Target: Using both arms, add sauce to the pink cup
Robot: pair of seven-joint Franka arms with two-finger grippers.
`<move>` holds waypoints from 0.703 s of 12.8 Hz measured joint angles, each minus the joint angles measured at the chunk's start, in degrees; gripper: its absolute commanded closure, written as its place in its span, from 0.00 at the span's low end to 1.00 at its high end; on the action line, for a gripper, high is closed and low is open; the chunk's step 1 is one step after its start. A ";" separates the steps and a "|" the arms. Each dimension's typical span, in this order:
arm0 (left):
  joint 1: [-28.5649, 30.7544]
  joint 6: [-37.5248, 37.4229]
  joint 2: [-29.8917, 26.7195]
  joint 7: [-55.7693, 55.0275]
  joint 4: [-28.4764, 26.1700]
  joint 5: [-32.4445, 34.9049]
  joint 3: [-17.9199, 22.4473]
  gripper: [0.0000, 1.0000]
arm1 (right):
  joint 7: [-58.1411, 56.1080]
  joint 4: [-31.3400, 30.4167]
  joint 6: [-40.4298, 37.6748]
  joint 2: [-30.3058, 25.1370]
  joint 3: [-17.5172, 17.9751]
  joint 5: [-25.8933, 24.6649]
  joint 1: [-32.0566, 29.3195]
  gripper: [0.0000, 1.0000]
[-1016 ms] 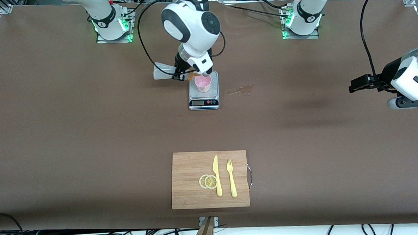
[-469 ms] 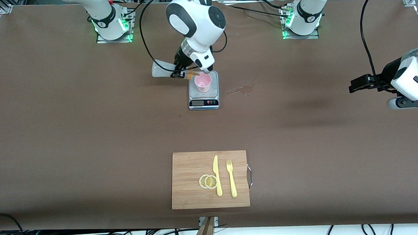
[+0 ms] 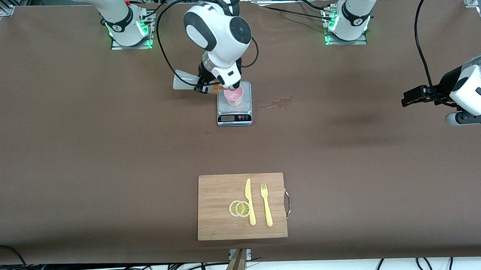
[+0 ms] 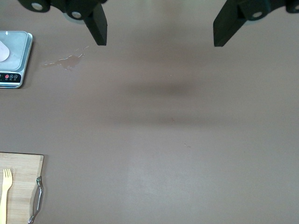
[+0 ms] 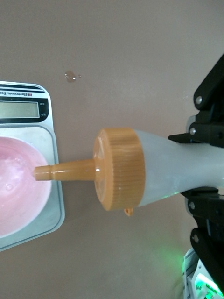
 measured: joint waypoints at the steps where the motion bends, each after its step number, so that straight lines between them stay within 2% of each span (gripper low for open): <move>1: 0.00 0.00 0.00 0.00 0.00 0.00 0.00 0.00 | 0.00 0.00 0.76 0.00 -0.07 0.87 -0.10 0.80; 6: 0.00 0.00 0.00 0.00 0.00 0.00 0.00 0.00 | -1.93 -1.06 5.27 -0.33 -0.78 6.20 -1.72 0.80; 9: 0.00 0.00 0.00 0.00 0.01 0.00 0.00 0.00 | -7.05 -7.03 12.67 -3.50 -2.17 11.63 -3.65 0.80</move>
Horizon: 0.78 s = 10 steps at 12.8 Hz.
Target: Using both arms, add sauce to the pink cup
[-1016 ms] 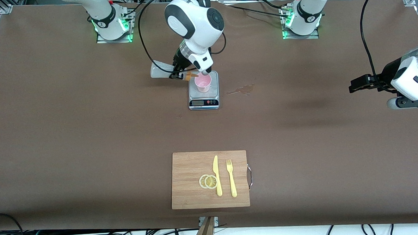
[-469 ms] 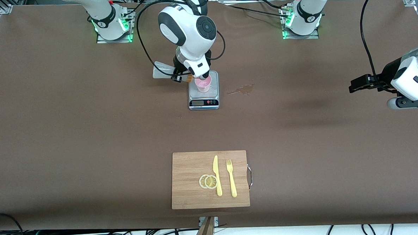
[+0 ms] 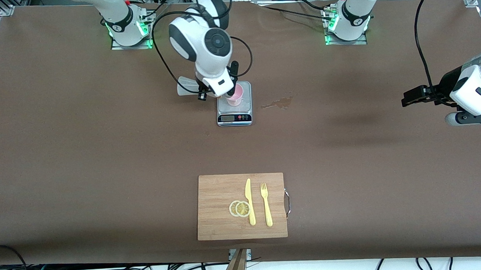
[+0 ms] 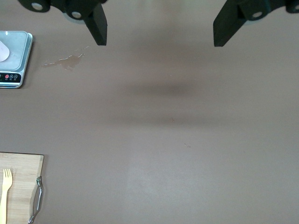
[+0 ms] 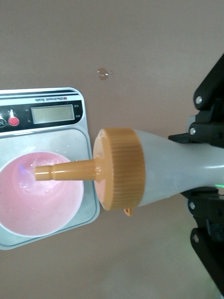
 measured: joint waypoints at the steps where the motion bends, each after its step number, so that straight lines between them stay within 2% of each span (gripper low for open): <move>1: 0.00 0.00 0.00 0.00 0.00 0.00 0.00 0.00 | -2.34 -1.87 1.58 -1.79 -1.15 2.95 -0.28 0.80; 5: 0.00 0.00 0.00 0.00 0.01 0.00 -0.03 0.00 | -15.44 -3.94 1.92 -7.55 -8.04 15.62 -0.41 0.80; 8: 0.00 0.00 0.00 0.00 0.03 0.00 -0.07 0.00 | -29.05 -5.04 1.11 -8.19 -15.17 25.92 -0.72 0.80; 10: 0.00 0.00 0.00 0.00 0.03 0.00 -0.08 0.00 | -37.64 -5.74 -0.17 -7.59 -18.72 32.24 -1.65 0.80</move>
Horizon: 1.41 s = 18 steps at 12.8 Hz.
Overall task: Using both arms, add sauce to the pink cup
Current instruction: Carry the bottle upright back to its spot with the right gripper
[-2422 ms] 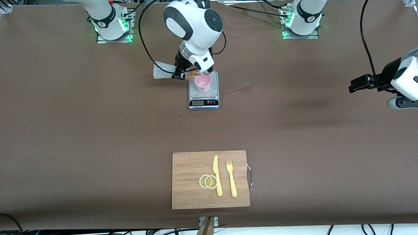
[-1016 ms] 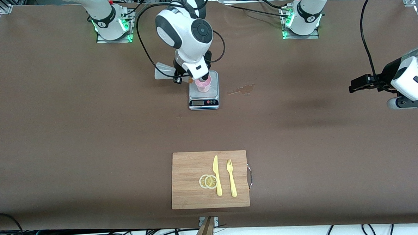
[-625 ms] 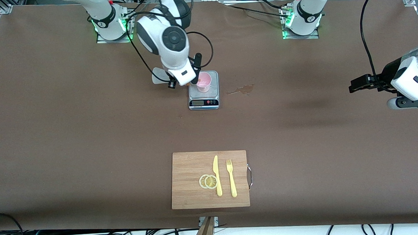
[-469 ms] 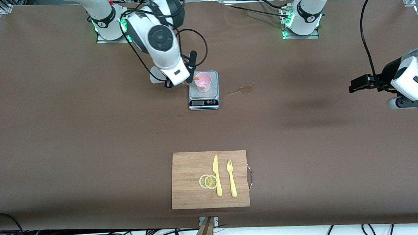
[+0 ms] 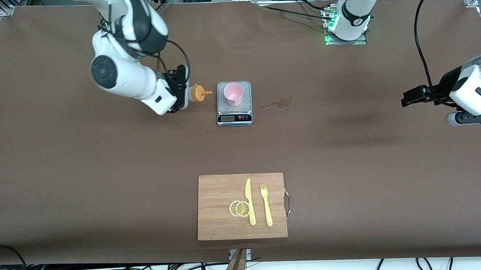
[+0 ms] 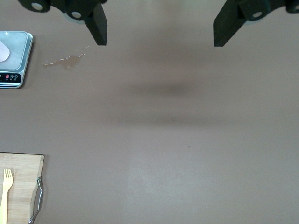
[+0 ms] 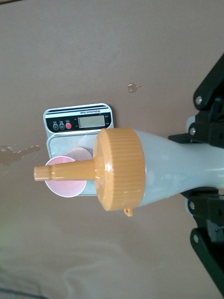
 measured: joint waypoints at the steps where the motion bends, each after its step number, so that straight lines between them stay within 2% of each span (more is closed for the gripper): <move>1: 0.00 0.00 0.01 0.00 0.00 0.00 -0.02 0.00 | -3.75 -0.18 -0.93 0.52 -0.70 2.77 -1.49 0.80; 5: 0.00 0.00 0.02 0.00 0.01 0.00 -0.07 0.00 | -20.79 -0.40 -6.25 4.54 -1.07 14.11 -9.92 0.80; 7: -0.01 0.00 0.03 0.00 0.01 0.00 -0.12 0.00 | -29.38 -0.51 -9.43 7.50 -1.11 18.23 -13.91 0.79; 12: 0.01 0.00 0.04 0.00 0.02 0.00 -0.13 0.00 | -53.83 -0.61 -21.03 17.92 -1.17 29.22 -24.98 0.76; 13: 0.00 0.00 0.04 0.00 0.03 0.00 -0.14 0.00 | -58.07 -0.45 -23.55 20.43 -1.15 30.65 -27.02 0.76; 14: 0.00 0.00 0.04 0.00 0.02 0.00 -0.14 0.00 | -62.06 0.07 -25.91 22.95 -1.14 31.46 -28.90 0.70; 16: 0.01 0.00 0.04 0.00 0.03 0.00 -0.13 0.00 | -68.75 2.50 -29.16 27.56 -1.07 32.00 -32.01 0.66; 17: 0.01 0.00 0.04 0.00 0.03 0.00 -0.13 0.00 | -71.04 3.72 -30.34 29.43 -1.02 32.09 -33.09 0.22; 18: 0.01 0.00 0.04 0.00 0.03 0.00 -0.13 0.00 | -72.77 4.63 -31.21 30.94 -0.97 32.16 -33.81 0.00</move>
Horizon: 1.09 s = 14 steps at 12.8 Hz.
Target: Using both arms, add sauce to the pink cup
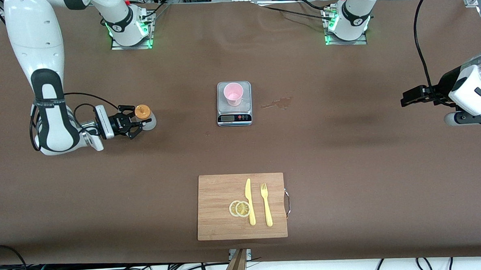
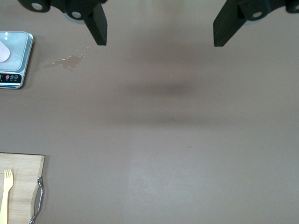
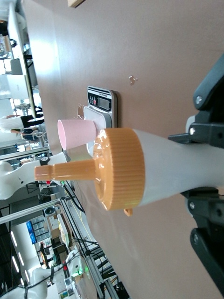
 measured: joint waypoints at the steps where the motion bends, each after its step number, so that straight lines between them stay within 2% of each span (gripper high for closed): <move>1: 0.00 0.00 0.00 0.00 0.00 0.00 0.00 0.00 | -0.76 0.60 -0.83 0.97 0.02 0.03 -0.30 0.00; 4: -0.01 0.07 -0.01 0.00 0.97 0.00 -0.08 0.00 | -0.49 2.43 -2.50 1.33 -0.40 -2.00 -0.47 0.00; 7: -0.02 0.06 -0.01 0.00 1.76 0.00 -0.12 0.00 | 3.20 9.08 -4.04 0.71 -2.63 -9.66 -1.08 0.00; 11: -0.06 0.06 0.00 0.00 1.79 0.00 -0.23 0.00 | 16.09 18.70 -9.98 -0.91 -6.44 -16.38 -1.13 0.00; 14: -0.04 0.06 0.00 0.00 1.80 0.00 -0.21 0.00 | 32.14 21.08 -11.25 -3.84 -7.46 -18.18 -1.06 0.00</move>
